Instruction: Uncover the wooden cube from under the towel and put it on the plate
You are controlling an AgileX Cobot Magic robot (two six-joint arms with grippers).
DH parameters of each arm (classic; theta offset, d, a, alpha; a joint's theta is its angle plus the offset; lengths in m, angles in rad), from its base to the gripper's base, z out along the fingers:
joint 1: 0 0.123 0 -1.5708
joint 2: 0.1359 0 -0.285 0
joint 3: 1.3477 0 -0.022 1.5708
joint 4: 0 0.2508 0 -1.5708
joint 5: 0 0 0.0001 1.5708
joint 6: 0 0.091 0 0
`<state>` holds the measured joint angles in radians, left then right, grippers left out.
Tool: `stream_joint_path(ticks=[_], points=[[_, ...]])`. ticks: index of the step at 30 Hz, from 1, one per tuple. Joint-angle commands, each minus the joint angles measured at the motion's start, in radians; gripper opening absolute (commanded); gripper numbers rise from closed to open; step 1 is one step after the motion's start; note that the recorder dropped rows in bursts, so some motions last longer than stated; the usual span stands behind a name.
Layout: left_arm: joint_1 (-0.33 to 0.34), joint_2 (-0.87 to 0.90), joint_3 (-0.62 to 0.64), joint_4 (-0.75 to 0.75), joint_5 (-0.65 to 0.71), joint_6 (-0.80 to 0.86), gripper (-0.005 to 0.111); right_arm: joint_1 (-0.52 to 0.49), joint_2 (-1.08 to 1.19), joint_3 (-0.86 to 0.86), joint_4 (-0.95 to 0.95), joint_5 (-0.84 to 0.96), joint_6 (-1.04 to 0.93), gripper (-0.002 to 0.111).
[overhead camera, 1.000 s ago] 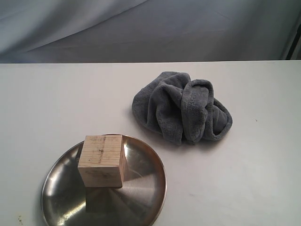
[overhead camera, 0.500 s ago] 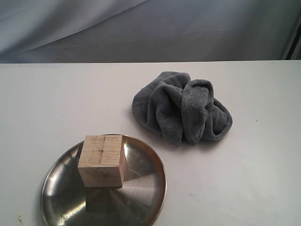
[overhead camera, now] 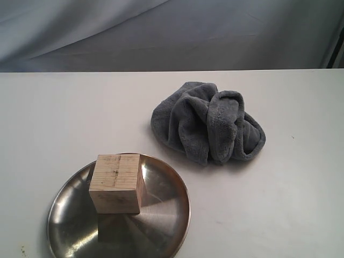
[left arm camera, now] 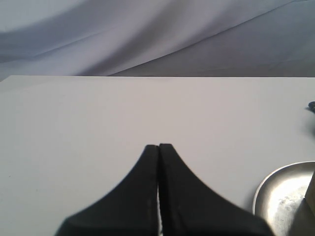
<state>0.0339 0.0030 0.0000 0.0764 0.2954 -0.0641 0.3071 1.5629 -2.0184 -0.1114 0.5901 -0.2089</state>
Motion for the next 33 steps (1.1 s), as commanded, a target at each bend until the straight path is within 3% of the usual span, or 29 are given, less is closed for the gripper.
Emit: stream_joint_path(ticks=[1,9,15,21,25,27,33], points=[[-0.005,-0.003,0.0,-0.006,-0.011,-0.004,0.001,-0.007,-0.011,-0.003,0.026,0.005,0.005,0.0],[-0.005,-0.003,0.0,-0.006,-0.011,-0.004,0.001,-0.007,-0.072,-0.003,-0.022,0.168,0.005,0.0],[-0.005,-0.003,0.0,-0.006,-0.011,-0.004,0.001,-0.007,-0.185,0.036,-0.122,0.104,0.015,0.0],[-0.005,-0.003,0.0,-0.006,-0.011,-0.004,0.001,-0.031,-0.361,0.369,-0.361,-0.27,0.224,0.0],[-0.005,-0.003,0.0,-0.006,-0.011,-0.004,0.001,-0.17,-0.49,0.69,-0.375,-0.458,0.382,0.0],[-0.005,-0.003,0.0,-0.006,-0.011,-0.004,0.001,-0.222,-0.558,0.84,-0.37,-0.494,0.441,0.0],[-0.005,-0.003,0.0,-0.006,-0.011,-0.004,0.001,-0.255,-0.78,1.233,-0.37,-0.519,0.475,0.0]])
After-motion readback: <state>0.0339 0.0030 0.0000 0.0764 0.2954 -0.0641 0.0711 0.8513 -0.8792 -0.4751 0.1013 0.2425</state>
